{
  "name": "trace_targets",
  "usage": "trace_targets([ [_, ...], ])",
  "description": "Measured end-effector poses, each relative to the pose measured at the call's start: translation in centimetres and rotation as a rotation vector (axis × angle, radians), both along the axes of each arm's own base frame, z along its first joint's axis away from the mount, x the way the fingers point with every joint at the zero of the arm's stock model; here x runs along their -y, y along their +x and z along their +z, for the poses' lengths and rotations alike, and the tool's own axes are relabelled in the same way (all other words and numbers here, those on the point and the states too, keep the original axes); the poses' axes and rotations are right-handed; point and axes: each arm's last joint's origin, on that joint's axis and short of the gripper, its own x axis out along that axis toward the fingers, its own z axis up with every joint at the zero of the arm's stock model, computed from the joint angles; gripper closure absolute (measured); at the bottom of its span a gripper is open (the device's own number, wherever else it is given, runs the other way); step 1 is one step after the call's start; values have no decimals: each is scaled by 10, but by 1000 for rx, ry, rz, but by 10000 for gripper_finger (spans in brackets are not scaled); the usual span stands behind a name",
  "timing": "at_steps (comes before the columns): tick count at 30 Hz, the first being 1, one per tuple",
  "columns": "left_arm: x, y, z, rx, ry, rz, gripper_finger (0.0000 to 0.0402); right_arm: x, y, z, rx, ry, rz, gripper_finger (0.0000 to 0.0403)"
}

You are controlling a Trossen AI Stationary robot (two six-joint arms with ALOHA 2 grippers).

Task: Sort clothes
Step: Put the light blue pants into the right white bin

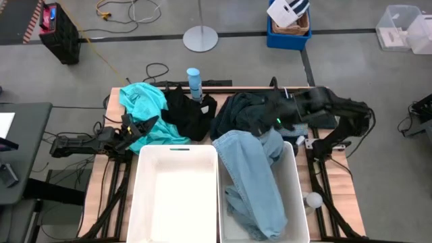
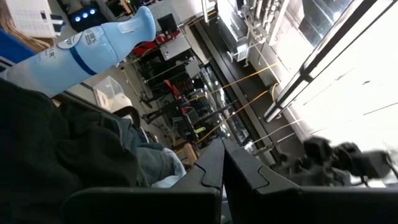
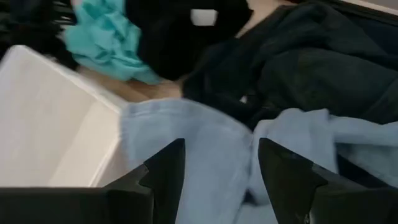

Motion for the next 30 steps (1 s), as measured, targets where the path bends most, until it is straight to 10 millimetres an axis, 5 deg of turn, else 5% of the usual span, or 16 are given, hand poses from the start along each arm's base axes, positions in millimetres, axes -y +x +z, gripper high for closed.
trace_targets([
  [13,0,0,-1,-7,0,3,401,68,41,-55,-264,135,47,184],
  [30,-1,0,-1,-12,-6,25,401,94,21,-118,-452,408,240,184],
])
